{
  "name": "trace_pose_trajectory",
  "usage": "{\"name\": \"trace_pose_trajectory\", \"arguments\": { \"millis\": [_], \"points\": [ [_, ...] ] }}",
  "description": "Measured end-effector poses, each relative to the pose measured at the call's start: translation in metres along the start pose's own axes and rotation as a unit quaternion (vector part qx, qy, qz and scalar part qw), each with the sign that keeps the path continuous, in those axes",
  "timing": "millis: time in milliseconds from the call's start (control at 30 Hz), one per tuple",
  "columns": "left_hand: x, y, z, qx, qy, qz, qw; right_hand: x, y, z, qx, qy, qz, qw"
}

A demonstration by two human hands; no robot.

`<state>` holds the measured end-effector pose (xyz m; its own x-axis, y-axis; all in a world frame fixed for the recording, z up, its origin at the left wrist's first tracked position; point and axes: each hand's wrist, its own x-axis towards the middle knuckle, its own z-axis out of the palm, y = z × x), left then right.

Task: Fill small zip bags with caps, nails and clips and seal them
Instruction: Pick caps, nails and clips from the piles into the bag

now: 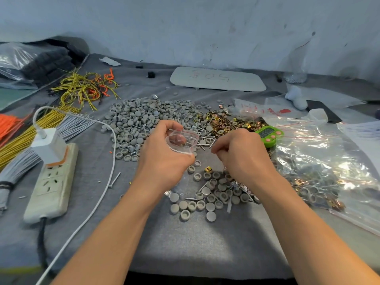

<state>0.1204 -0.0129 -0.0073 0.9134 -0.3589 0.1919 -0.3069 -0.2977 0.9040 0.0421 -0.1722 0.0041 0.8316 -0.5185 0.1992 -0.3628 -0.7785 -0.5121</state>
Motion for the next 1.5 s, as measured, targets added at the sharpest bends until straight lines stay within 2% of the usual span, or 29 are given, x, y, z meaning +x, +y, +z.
{"name": "trace_pose_trajectory", "arguments": {
  "millis": [67,133,200,267,433,500,600,633,733,800,867,933,1000,1067,1133,1200,1300,1333,1433,1500],
  "points": [
    [0.000,-0.002,0.001,0.009,0.006,0.008,1.000,-0.003,-0.005,-0.002,0.104,0.097,-0.022,0.990],
    [-0.001,-0.004,0.003,0.022,0.006,0.016,1.000,-0.007,-0.011,-0.008,0.260,0.162,-0.062,0.950],
    [-0.002,-0.005,0.007,0.036,0.004,0.025,0.999,-0.012,-0.020,-0.012,0.394,0.162,-0.084,0.901],
    [-0.003,-0.005,0.011,0.051,-0.005,0.034,0.998,-0.015,-0.028,-0.012,0.438,0.136,-0.094,0.884],
    [-0.007,0.002,0.012,0.046,-0.043,0.071,0.996,-0.019,-0.035,-0.004,0.348,0.058,-0.076,0.933],
    [-0.007,0.003,0.011,0.030,-0.044,0.071,0.996,-0.019,-0.034,-0.003,0.337,0.036,-0.070,0.938],
    [-0.004,0.002,0.006,-0.003,-0.022,0.033,0.999,-0.017,-0.032,-0.005,0.328,0.098,-0.045,0.939],
    [-0.003,0.001,0.005,-0.014,-0.008,0.020,1.000,-0.017,-0.031,-0.005,0.324,0.096,-0.031,0.941],
    [-0.001,-0.001,0.003,0.013,0.050,0.026,0.998,-0.023,-0.031,0.005,0.321,-0.064,0.009,0.945],
    [-0.003,0.001,0.006,0.085,0.066,0.074,0.991,-0.025,-0.033,0.015,0.324,-0.117,0.016,0.939],
    [-0.007,0.004,0.010,0.127,0.026,0.090,0.988,-0.023,-0.032,0.015,0.329,-0.093,0.015,0.940],
    [-0.011,0.005,0.008,0.112,-0.048,0.053,0.991,-0.019,-0.023,0.013,0.279,-0.040,0.007,0.959],
    [-0.010,0.003,-0.001,0.015,-0.108,-0.005,0.994,-0.018,-0.013,0.008,0.246,0.031,0.014,0.969],
    [-0.004,0.000,-0.011,-0.137,-0.126,-0.057,0.981,-0.017,-0.010,0.004,0.283,0.060,0.007,0.957],
    [0.003,0.000,-0.019,-0.214,-0.097,-0.074,0.969,-0.018,-0.011,-0.001,0.338,0.014,-0.020,0.941],
    [0.006,0.001,-0.022,-0.227,-0.053,-0.054,0.971,-0.020,-0.012,-0.005,0.368,-0.040,-0.041,0.928],
    [0.004,0.005,-0.018,-0.252,-0.063,-0.039,0.965,-0.014,-0.008,-0.008,0.344,0.020,-0.025,0.939],
    [0.003,0.005,-0.016,-0.253,-0.065,-0.042,0.964,-0.014,-0.007,-0.009,0.349,0.030,-0.021,0.937],
    [0.006,0.000,-0.013,-0.202,-0.001,-0.043,0.978,-0.019,-0.008,-0.012,0.402,-0.051,-0.036,0.913],
    [0.007,-0.001,-0.016,-0.185,0.001,-0.034,0.982,-0.020,-0.008,-0.012,0.403,-0.054,-0.024,0.913]
  ]
}}
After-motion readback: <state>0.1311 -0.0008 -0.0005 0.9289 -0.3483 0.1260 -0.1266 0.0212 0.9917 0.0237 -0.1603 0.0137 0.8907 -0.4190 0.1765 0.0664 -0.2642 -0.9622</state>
